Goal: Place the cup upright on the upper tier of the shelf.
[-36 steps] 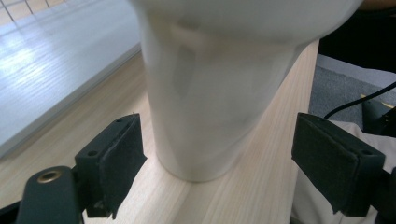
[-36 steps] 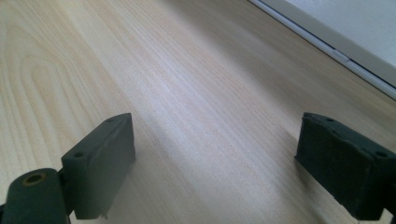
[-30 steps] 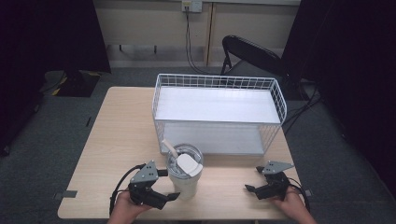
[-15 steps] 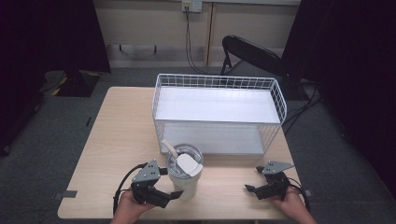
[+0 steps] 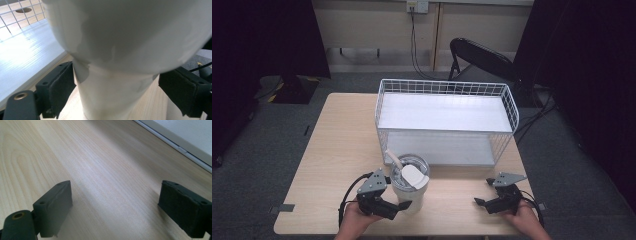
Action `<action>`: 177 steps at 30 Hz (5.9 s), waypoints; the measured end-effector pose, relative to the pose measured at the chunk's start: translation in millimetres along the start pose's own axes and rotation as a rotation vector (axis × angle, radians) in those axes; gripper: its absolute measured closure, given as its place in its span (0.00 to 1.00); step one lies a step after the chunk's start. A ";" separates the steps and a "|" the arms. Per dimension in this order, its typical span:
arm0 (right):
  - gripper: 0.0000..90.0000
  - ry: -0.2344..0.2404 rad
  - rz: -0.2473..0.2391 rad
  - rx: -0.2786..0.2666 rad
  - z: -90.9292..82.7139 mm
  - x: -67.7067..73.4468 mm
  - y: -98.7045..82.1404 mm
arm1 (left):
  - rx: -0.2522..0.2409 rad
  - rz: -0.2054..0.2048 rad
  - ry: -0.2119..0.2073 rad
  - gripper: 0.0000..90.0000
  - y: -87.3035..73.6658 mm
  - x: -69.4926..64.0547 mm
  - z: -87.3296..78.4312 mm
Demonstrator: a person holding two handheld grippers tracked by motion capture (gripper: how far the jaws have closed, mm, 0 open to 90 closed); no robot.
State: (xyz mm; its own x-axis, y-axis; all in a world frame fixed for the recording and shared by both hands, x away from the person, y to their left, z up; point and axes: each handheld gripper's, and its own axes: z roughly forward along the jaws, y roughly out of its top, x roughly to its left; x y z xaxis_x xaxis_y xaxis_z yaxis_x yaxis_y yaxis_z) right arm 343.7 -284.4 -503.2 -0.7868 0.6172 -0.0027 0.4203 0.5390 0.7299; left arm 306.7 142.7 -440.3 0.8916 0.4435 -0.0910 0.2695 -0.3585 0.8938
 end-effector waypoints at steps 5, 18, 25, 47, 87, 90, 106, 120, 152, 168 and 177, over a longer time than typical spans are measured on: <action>0.12 0.000 -0.001 0.000 0.0 0.0 0.0 | -0.001 0.005 0.011 0.12 -0.3 -1.2 4.8; 0.12 0.001 -0.001 0.000 0.0 -0.2 0.0 | -0.038 -0.005 0.001 0.09 0.0 0.3 12.7; 0.12 0.000 0.000 -0.001 0.1 -0.1 0.0 | -0.058 0.004 0.010 0.10 -1.5 -0.8 12.9; 0.12 0.001 -0.002 -0.001 0.0 -0.2 0.0 | -0.145 0.055 0.041 0.11 -8.6 -4.7 10.8; 0.12 0.000 0.001 -0.001 0.1 -0.2 0.0 | -0.175 0.065 0.033 0.11 -3.4 -8.7 18.1; 0.12 0.001 0.001 -0.001 0.0 -0.2 0.1 | -0.169 0.054 0.037 0.11 -2.1 -7.9 16.5; 0.12 0.000 0.001 -0.002 0.1 -0.2 0.1 | -0.154 0.005 0.098 0.11 20.9 10.2 -12.9; 0.12 0.000 0.001 -0.002 0.1 -0.2 0.0 | -0.169 -0.008 0.113 0.11 46.0 19.1 -24.4; 0.12 0.001 0.000 -0.002 0.1 -0.2 0.0 | -0.151 0.002 0.107 0.11 111.7 31.0 -40.8; 0.12 0.003 -0.003 -0.002 -0.2 -0.4 -0.2 | -0.153 -0.004 0.083 0.11 128.5 32.5 -44.6; 0.12 0.003 -0.003 -0.002 -0.2 -0.3 -0.2 | -0.154 0.007 0.094 0.11 145.7 33.1 -51.7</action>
State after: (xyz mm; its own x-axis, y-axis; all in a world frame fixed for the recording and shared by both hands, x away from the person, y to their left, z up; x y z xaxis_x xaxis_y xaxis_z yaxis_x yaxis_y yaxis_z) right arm 343.7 -284.8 -503.2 -0.7893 0.6140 -0.0026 0.4173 0.5396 0.7312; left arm 356.6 147.7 -290.4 0.8537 0.5185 -0.0493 0.1977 -0.2351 0.9517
